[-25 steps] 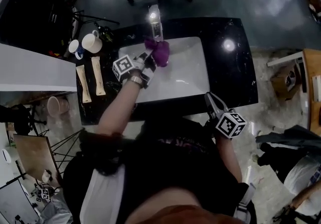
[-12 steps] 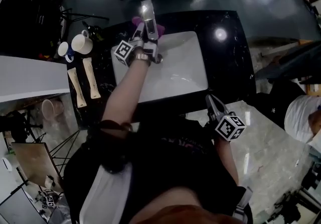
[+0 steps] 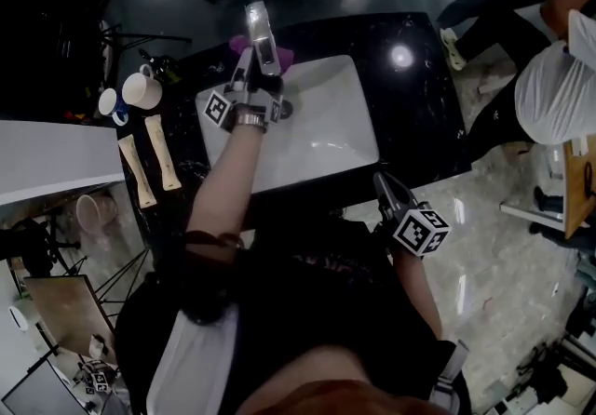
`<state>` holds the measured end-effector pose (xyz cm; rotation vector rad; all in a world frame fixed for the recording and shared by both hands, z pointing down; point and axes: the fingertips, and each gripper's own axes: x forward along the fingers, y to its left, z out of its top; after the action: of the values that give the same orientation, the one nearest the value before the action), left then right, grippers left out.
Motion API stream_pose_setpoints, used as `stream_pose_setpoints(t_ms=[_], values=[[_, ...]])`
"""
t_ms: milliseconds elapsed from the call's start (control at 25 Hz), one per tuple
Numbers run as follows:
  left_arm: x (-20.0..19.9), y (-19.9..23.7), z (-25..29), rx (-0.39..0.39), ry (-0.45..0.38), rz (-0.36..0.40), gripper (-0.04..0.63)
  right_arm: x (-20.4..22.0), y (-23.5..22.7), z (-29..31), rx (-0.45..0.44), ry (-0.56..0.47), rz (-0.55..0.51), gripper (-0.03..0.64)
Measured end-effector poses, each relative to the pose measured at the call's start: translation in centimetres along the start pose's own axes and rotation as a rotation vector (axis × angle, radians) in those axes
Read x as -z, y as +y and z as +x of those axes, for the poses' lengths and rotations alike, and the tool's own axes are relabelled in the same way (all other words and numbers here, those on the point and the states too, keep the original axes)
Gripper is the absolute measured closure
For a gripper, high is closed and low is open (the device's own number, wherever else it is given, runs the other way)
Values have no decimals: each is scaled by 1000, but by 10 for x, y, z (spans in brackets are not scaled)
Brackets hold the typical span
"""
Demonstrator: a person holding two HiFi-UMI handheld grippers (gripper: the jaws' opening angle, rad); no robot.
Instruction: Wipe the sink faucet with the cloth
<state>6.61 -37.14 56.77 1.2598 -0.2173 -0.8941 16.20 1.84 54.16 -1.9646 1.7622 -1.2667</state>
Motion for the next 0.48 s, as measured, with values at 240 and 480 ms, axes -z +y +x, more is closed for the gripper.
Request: stream_pose_setpoints(t_ms=[240,480], values=[[7,-14,-14,20,30,21,518,-9,2,-6,-33,-8,-24,606],[19,-32,-46,23,54,66,519,-17,5,-10,-97,0,-41,606]])
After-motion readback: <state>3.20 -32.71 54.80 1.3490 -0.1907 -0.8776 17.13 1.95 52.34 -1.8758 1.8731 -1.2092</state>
